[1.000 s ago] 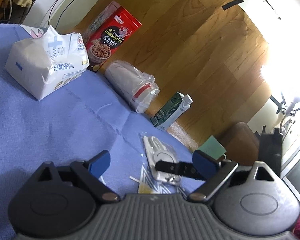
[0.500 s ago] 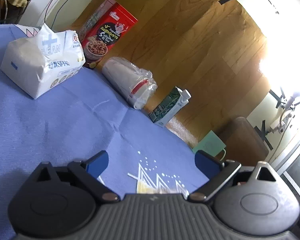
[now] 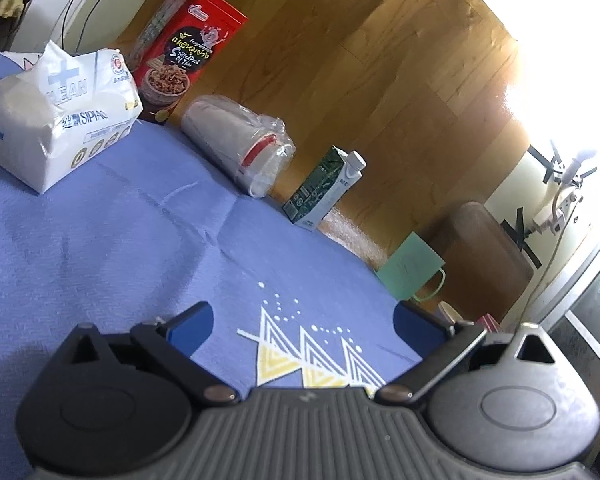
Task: Organize soft objects
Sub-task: 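Close the right gripper on the earphone bag and lift it, then carry the earphone bag into the pink tin and open the right gripper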
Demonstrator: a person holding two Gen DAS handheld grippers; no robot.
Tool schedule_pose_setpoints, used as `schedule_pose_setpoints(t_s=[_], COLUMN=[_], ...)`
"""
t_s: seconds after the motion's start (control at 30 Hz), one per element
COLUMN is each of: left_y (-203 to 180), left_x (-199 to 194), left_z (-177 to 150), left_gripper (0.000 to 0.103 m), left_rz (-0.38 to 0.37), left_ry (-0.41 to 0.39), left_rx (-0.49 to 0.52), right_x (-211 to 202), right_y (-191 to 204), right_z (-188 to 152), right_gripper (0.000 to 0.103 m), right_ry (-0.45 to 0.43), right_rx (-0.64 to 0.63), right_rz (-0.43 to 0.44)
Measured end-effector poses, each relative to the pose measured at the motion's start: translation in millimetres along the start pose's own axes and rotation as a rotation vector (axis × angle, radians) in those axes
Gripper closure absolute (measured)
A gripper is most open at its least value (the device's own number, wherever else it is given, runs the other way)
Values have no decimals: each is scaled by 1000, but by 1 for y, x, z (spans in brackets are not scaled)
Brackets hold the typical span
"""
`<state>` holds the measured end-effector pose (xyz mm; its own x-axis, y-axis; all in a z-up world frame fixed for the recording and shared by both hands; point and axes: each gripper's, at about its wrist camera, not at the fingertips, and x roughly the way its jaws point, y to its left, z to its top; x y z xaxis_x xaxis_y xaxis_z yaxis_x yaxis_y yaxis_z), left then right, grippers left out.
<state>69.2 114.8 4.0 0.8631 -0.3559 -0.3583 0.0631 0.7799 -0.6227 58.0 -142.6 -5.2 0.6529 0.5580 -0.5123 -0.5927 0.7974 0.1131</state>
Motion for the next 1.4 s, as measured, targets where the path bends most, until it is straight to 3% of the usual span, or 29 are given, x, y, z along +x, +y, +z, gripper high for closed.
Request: schedule_pose_setpoints(t_s=[0.23,0.37,0.53,0.67,0.77,1.07,1.4], left_y=[-1,0,-17,-25,-24,-22,-16], left_x=[5,3,-5,-11,-17,-26,-32], left_z=[1,-2,-15,-22,-27,-30,-28], left_gripper=[2,2,1,1,1,1,1], left_rz=[-32,-91,-109,-136,-126,-144,-147], left_ry=[59,131,230,274,279,304,324], left_rx=[9,-19,28,31,31,9,-10], right_x=[2,0,-6,-11,-15,-16,-11], right_y=[11,13,17,51,68,64,52], right_z=[-6,-7,-12,-28,-40,-36,-30], right_gripper=[36,41,49,51,51,51,52], right_ry=[-23,-26,-60,-147,-188,-185,-181], right_rx=[-83,-98,-116,-345,-474,-446,-329], right_rz=[-31,-41,-72,-182,-214,-207,-200])
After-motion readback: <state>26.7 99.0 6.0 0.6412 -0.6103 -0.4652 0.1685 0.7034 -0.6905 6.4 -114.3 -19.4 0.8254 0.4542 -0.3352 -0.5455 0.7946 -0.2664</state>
